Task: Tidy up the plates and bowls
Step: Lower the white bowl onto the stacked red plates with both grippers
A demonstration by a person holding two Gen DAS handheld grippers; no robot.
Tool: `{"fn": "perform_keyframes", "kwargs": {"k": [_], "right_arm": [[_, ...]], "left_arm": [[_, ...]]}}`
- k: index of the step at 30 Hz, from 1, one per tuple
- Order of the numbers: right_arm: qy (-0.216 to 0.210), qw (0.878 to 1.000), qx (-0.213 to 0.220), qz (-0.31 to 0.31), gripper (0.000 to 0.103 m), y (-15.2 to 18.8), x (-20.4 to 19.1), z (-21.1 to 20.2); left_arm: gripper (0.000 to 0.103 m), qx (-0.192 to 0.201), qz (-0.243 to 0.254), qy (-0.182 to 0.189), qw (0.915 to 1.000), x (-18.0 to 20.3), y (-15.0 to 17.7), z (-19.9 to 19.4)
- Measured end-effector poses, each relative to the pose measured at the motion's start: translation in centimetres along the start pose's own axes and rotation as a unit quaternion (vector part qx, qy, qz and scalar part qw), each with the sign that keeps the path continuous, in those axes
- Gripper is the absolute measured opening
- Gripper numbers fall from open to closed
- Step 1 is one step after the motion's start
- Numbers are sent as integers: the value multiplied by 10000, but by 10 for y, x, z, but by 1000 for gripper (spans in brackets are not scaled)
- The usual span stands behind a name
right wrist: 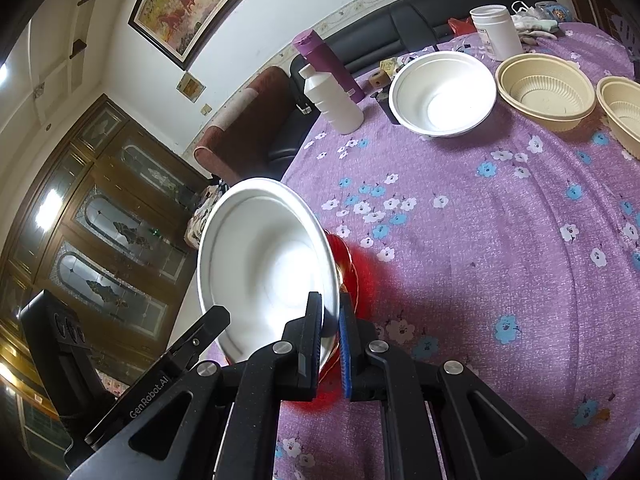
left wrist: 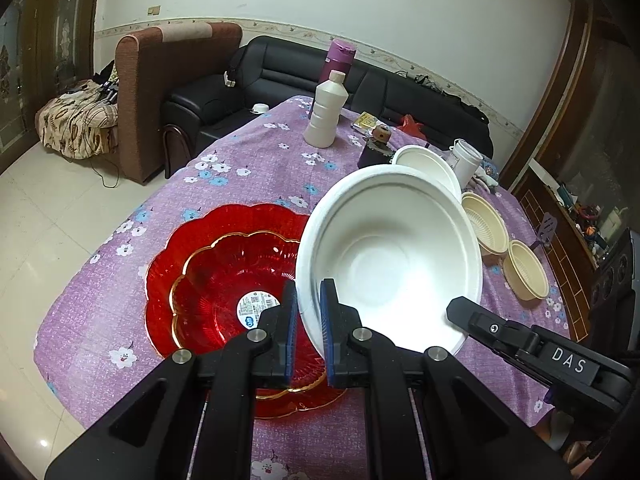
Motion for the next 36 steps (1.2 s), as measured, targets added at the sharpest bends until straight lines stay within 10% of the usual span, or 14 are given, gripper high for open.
{"fn": "perform_keyframes", "kwargs": {"k": [36], "right_arm": [[-216,9969,-718,-236,7,-5,-33,63]], "left_arm": [[9,-262,-506,-405,9976,-58,-15,21]]}}
Point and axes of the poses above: each gripper's, at about its wrist camera, not at the fingertips, and z roughly the way its jaws point, x to its right, y to its underside, the point moved 4 cm from there along z, roughly the way its jaws point, and after that the axes turned 13 degrees about -z, right-handed, at the moved point
